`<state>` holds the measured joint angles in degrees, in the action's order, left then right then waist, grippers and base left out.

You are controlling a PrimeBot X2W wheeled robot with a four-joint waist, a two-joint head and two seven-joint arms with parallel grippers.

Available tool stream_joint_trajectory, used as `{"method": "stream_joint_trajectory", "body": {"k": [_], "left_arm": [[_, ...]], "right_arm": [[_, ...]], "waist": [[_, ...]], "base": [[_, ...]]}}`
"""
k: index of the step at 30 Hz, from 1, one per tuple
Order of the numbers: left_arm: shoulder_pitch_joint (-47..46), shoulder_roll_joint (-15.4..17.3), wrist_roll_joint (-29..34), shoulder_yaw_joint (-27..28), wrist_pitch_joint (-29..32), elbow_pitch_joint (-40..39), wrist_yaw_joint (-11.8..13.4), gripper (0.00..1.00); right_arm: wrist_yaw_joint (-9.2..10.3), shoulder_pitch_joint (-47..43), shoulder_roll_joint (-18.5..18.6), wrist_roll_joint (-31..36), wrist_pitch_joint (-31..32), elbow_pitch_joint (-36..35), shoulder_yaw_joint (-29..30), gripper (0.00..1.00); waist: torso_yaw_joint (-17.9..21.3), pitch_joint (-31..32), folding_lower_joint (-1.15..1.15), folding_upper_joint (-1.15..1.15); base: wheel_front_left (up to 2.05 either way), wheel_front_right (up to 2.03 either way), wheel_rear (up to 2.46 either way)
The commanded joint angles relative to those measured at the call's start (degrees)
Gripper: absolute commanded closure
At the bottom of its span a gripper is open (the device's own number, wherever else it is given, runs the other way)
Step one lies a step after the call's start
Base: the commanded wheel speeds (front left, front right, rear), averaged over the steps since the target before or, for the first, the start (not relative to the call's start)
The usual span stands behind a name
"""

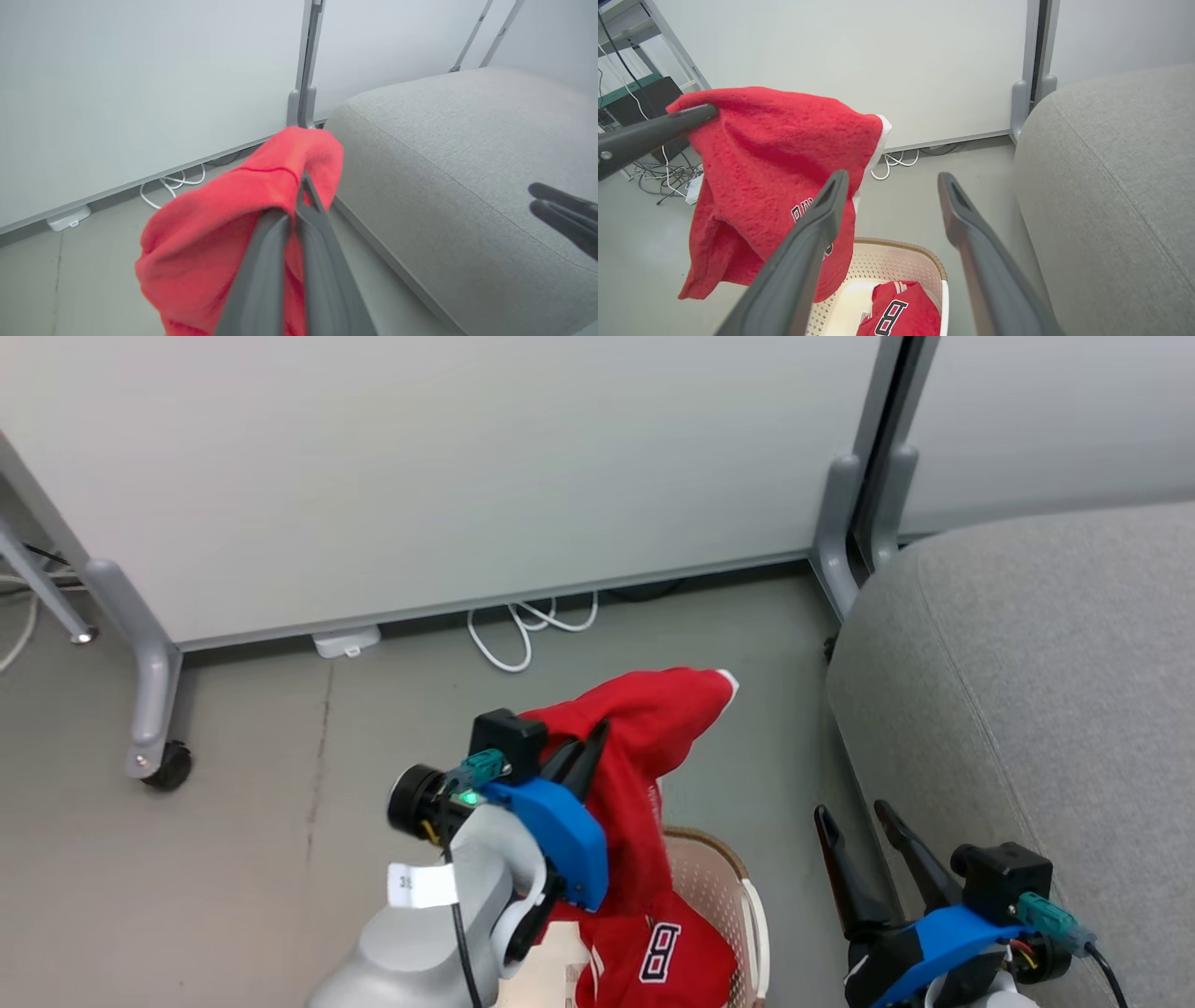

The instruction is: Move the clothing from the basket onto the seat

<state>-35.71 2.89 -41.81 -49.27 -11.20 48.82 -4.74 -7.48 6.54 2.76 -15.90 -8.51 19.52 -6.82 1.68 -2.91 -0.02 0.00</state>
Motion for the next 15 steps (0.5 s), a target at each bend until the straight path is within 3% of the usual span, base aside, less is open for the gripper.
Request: {"method": "stream_joint_trajectory", "body": {"k": [1,15], "left_arm": [[-1.6,0.0,-1.0,-1.3,0.1,-1.2,0.2,1.0],[-12.9,0.0,-8.8,-13.1,2.7,-10.1,2.6,1.0]], "right_arm": [[-0.03,-1.2,0.2,0.2,0.5,-0.6,0.0,0.0],[-0.03,-4.4,0.2,-0.4,3.0,-3.3,-1.7,0.0]], "waist": [[-1.5,1.8,0.02,0.0],[-2.8,4.7,0.02,0.0]], "base": [[0.0,0.0,0.0],[0.0,0.0,0.0]]}}
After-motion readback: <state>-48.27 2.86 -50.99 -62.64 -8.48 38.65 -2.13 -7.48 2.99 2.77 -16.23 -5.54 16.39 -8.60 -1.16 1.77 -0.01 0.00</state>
